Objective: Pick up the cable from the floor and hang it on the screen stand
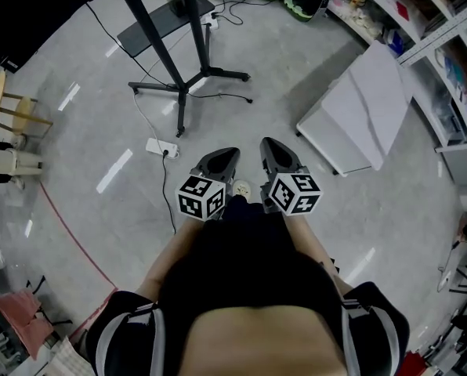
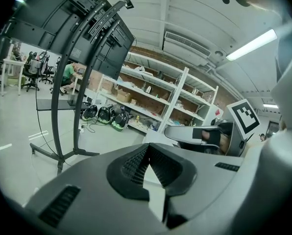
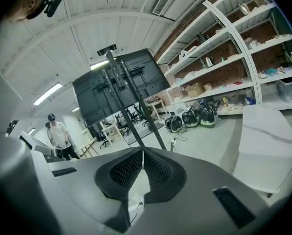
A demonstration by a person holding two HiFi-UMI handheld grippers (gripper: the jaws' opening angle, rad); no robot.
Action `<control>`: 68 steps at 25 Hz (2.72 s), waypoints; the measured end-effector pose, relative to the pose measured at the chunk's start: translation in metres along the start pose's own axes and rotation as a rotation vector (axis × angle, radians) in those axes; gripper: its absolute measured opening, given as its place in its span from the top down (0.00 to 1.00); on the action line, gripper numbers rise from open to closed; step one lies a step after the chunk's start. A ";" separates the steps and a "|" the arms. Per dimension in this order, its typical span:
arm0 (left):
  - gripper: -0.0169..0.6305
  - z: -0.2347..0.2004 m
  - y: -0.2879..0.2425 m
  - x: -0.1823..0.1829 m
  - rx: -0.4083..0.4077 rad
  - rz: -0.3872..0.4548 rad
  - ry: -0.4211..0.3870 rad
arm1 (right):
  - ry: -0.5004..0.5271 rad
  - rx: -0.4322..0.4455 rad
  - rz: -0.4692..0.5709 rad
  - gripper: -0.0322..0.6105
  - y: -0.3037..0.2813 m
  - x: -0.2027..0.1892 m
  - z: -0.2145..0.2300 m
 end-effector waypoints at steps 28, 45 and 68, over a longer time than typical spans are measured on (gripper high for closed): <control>0.96 -0.035 -0.045 0.029 0.041 0.015 -0.029 | 0.013 -0.017 0.008 0.91 -0.042 0.035 0.046; 0.96 -0.070 -0.087 0.052 0.016 -0.018 0.001 | 0.000 -0.068 -0.011 0.91 -0.085 0.058 0.067; 0.96 -0.189 -0.154 0.147 -0.031 -0.049 -0.009 | -0.007 -0.090 -0.025 0.91 -0.214 0.136 0.057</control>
Point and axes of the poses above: the fingertips, and each gripper's own axes: y backward along the fingers, z to its right, x out of its top, the point moved 10 cm from there along y, backward along the fingers, and after that the axes turned 12 degrees about -x, right-handed, at the moved point
